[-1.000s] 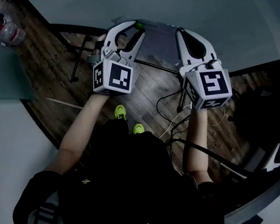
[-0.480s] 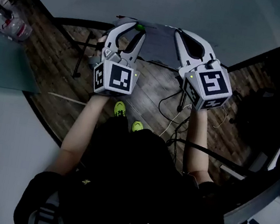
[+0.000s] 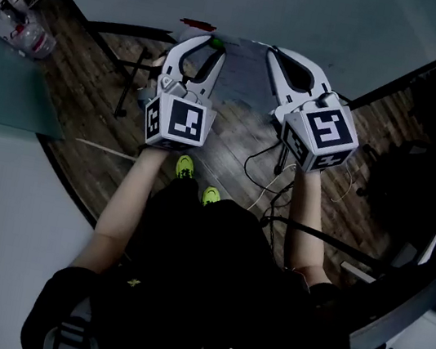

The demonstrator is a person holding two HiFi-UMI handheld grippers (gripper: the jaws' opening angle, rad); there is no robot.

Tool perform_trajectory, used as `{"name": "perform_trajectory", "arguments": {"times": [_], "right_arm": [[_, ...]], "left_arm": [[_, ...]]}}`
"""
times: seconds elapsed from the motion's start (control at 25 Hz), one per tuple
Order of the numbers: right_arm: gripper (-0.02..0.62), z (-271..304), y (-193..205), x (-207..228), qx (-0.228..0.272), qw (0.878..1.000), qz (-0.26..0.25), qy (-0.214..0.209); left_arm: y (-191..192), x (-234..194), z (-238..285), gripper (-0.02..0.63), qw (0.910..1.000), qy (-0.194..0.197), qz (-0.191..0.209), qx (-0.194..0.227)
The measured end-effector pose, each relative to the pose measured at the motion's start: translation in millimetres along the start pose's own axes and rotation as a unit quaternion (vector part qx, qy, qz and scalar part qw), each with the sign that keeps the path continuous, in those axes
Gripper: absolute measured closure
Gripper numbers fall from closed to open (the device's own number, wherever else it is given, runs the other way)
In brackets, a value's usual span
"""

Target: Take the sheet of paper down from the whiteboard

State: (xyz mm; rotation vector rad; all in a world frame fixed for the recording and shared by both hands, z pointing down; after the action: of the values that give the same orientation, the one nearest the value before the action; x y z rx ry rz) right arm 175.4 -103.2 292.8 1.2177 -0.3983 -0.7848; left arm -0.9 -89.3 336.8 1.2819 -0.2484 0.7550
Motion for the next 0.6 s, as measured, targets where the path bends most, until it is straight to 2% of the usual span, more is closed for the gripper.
{"name": "perform_trajectory", "arguments": {"times": [0.6], "right_arm": [[0.597,-50.1,17.2,-18.5,0.021,0.999,0.011,-0.039]], "left_arm": [[-13.8,41.6,-43.6,0.477,0.9998,-0.015,0.005,-0.008]]}}
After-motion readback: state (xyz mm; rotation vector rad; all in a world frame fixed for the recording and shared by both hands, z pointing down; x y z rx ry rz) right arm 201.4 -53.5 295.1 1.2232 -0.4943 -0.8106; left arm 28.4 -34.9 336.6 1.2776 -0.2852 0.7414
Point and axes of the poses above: the fingertips, and each gripper's own axes: z forward along the fingers, x to its right, y out of its underside, the point moved 9 cm from there along -z, backward along the fingers, and after that the axes turned 15 degrees about -x, right-handed, at the moved point
